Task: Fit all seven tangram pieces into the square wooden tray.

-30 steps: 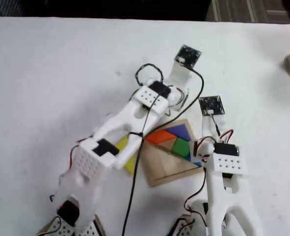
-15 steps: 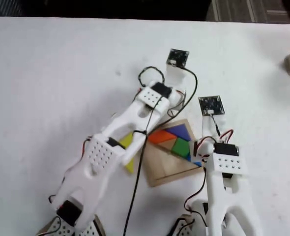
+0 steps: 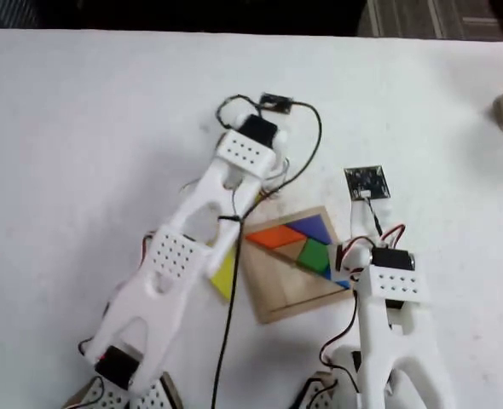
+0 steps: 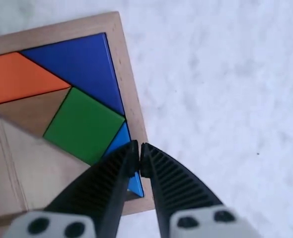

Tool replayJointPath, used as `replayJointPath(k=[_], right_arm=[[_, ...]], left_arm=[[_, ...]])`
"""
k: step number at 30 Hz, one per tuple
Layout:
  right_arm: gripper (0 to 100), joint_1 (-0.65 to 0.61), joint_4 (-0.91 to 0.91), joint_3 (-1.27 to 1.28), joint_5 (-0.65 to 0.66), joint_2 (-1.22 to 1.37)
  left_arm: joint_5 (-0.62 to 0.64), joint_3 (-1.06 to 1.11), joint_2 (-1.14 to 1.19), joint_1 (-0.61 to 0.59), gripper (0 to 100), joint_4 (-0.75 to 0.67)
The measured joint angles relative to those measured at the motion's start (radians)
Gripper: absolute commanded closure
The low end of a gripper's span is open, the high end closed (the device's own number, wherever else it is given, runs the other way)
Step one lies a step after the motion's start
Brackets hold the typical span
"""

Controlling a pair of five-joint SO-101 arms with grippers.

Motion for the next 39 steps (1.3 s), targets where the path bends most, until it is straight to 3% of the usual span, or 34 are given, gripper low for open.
replayJointPath(k=[6, 15, 23, 31, 34, 39], right_arm=[[98.1, 0.0, 0.0, 0.0, 0.0, 0.0], [98.1, 0.0, 0.0, 0.0, 0.0, 0.0], [98.1, 0.0, 0.0, 0.0, 0.0, 0.0], [98.1, 0.0, 0.0, 0.0, 0.0, 0.0], [98.1, 0.0, 0.0, 0.0, 0.0, 0.0], [98.1, 0.0, 0.0, 0.0, 0.0, 0.0]], left_arm=[[-0.084, 0.06, -0.041, -0.008, 98, 0.02], [-0.183, 0.562, -0.451, -0.028, 98, -0.015], [-0.245, 1.143, -0.847, -0.069, 98, -0.296], [-0.245, 1.634, -1.185, -0.121, 98, -0.761], [-0.247, 1.729, -1.194, -0.12, 98, -0.928], [-0.247, 1.734, -1.206, -0.15, 98, -0.973]])
